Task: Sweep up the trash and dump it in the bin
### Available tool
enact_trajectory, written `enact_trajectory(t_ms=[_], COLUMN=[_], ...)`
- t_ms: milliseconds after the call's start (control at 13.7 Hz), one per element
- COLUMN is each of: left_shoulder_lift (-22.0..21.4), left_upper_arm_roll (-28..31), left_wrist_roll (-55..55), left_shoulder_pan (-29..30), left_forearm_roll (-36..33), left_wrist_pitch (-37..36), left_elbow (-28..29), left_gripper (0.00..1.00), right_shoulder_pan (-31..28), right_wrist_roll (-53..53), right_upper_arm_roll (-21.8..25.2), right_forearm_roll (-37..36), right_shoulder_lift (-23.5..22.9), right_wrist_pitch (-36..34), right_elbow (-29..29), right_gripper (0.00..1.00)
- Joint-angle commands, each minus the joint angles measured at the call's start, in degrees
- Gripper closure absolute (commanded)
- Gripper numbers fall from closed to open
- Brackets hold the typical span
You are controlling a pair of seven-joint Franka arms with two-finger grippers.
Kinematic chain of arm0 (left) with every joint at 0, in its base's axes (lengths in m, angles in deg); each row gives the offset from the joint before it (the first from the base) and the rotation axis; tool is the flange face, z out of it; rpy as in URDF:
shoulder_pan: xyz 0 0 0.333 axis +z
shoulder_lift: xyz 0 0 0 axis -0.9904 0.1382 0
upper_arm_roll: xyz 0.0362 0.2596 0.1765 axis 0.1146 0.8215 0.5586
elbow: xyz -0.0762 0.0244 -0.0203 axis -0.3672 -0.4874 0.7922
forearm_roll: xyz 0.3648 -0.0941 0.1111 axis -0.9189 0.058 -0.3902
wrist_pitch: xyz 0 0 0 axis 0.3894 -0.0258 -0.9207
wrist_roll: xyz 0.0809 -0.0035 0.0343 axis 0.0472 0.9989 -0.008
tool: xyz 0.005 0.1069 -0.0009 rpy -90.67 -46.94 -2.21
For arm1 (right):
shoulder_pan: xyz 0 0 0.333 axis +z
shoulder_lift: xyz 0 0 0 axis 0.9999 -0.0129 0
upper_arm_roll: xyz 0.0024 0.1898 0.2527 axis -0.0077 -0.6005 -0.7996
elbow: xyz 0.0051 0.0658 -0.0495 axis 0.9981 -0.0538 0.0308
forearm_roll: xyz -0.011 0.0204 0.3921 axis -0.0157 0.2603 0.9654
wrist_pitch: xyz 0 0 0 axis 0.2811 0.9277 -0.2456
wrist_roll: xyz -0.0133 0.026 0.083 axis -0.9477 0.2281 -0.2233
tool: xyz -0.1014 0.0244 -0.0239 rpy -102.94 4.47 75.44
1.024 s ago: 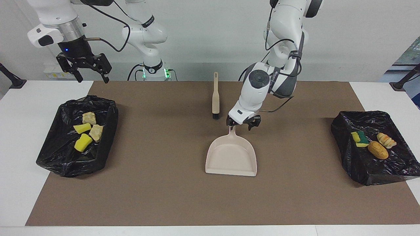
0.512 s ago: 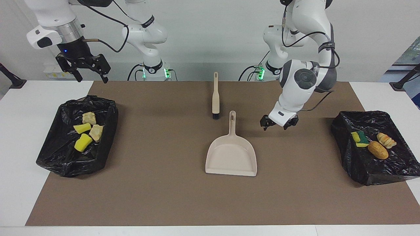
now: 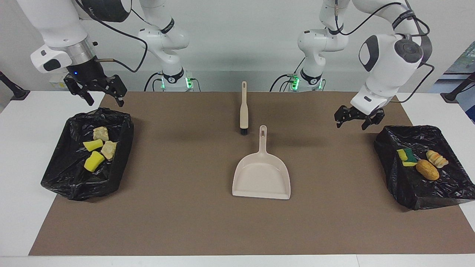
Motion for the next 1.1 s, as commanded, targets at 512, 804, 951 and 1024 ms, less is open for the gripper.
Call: enact_trajectory(t_ms=[512, 804, 951, 1024], left_shoulder_lift=[2.4, 0.2, 0.2, 0.2], left_upper_arm_roll=[0.0, 0.5, 0.5, 0.4], left_wrist_roll=[1.3, 1.3, 1.3, 1.3], left_shoulder_pan=[1.3, 1.2, 1.2, 1.1], left_forearm_roll=[0.2, 0.4, 0.4, 0.4], left_wrist_pitch=[-24.2, -22.8, -22.0, -22.0], left_elbow=[-24.0, -21.3, -21.1, -21.1], left_gripper=[0.00, 0.00, 0.00, 0.00], right_shoulder_pan=[2.8, 3.1, 3.1, 3.1], right_wrist_roll=[2.1, 1.9, 1.8, 1.9], right_upper_arm_roll=[1.0, 1.0, 1.0, 1.0], right_forearm_roll=[0.0, 0.0, 0.0, 0.0], right_shoulder_lift=[1.5, 1.7, 2.2, 2.7], right_wrist_pitch=[-0.2, -0.2, -0.6, -0.6], right_elbow=[-1.7, -2.0, -2.7, -3.6], right_gripper=[0.00, 0.00, 0.00, 0.00])
